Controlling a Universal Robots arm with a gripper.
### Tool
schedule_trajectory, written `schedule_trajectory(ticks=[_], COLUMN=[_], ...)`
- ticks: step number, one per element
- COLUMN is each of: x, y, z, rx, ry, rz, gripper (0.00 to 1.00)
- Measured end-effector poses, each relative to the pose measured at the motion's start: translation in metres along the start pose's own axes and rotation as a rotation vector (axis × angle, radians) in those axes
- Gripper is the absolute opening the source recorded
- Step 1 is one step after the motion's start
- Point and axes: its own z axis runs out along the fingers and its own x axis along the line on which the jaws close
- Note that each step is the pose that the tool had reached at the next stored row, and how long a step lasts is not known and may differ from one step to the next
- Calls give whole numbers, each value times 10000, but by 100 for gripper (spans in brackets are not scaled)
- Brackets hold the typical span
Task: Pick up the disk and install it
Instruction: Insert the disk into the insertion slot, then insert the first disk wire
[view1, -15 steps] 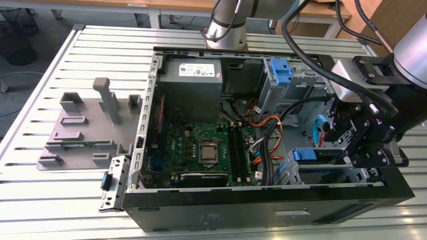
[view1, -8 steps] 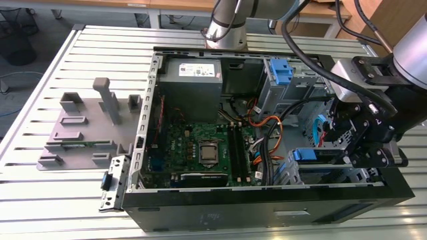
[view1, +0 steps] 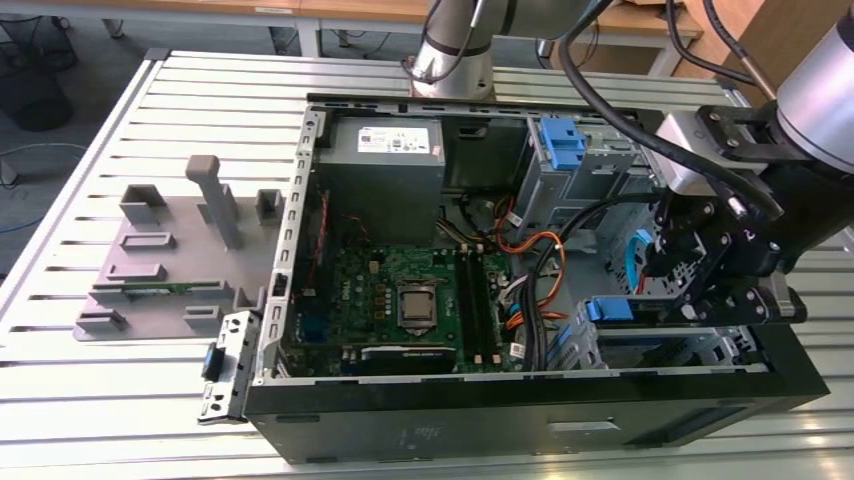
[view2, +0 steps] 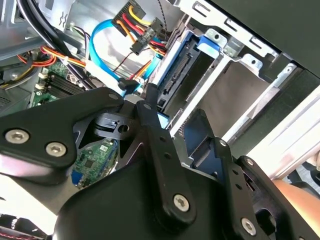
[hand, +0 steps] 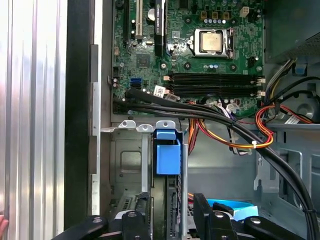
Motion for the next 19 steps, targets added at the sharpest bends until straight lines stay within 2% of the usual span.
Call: schedule_trajectory(ticks=[6,19], x=[-7,-9], y=[0,1], z=[-1,-61], rx=[0,0], ry=[11,12], rz=[-1,0], gripper=[48,48])
